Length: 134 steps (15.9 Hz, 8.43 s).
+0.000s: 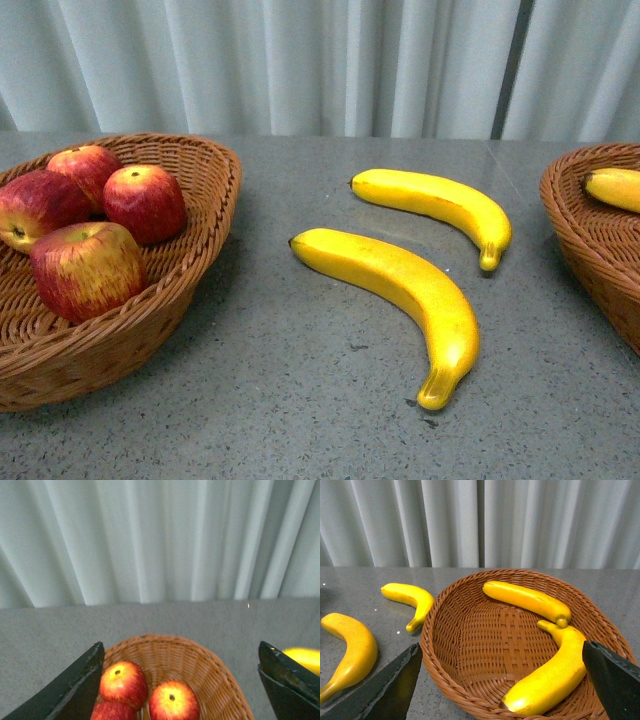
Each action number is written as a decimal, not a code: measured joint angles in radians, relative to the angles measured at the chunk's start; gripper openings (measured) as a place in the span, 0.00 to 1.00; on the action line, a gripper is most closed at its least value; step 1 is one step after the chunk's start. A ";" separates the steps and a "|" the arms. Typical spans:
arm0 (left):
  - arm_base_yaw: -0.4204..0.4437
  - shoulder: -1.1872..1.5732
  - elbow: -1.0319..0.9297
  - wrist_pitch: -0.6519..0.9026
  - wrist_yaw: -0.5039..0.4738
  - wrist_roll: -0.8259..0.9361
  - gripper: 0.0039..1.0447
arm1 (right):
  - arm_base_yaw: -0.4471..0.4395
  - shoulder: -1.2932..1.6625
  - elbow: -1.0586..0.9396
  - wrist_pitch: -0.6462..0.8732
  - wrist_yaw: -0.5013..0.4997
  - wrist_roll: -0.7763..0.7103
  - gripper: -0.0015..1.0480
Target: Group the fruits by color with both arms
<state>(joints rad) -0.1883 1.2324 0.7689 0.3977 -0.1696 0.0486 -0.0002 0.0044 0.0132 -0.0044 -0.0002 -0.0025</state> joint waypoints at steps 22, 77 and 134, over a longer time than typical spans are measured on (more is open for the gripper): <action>0.187 -0.700 -0.721 0.079 0.169 -0.045 0.01 | 0.000 0.000 0.000 0.000 0.000 0.000 0.94; 0.187 -1.221 -0.754 -0.401 0.169 -0.048 0.94 | 0.477 1.872 1.035 0.160 -0.027 -0.268 0.94; 0.187 -1.221 -0.754 -0.401 0.169 -0.048 0.94 | 0.219 2.170 1.651 -0.229 -0.200 -0.392 0.94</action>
<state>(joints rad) -0.0010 0.0109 0.0147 -0.0036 -0.0006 0.0010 0.2184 2.1742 1.6642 -0.2329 -0.1997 -0.3943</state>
